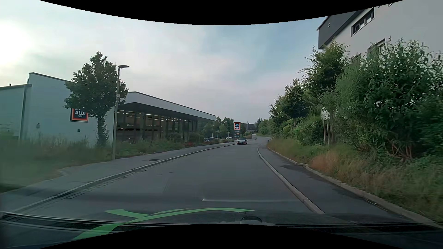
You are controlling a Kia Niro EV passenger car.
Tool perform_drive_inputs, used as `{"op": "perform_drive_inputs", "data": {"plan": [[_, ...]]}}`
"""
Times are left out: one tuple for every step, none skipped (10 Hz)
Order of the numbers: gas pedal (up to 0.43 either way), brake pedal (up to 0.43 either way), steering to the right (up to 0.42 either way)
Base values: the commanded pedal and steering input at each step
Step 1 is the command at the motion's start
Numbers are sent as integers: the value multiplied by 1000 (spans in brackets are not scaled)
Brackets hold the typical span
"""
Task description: Follow the waypoints while adhering to traffic rules and regulations
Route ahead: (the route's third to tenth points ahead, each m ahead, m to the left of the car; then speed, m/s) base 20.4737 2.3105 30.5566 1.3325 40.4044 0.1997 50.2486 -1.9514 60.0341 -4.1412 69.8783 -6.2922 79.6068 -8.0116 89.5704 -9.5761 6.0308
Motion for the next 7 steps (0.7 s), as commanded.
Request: {"op": "perform_drive_inputs", "data": {"plan": [[138, 0, 15], [138, 0, 15], [138, 0, 15], [138, 0, 15], [138, 0, 14], [138, 0, 13], [138, 0, 13]]}}
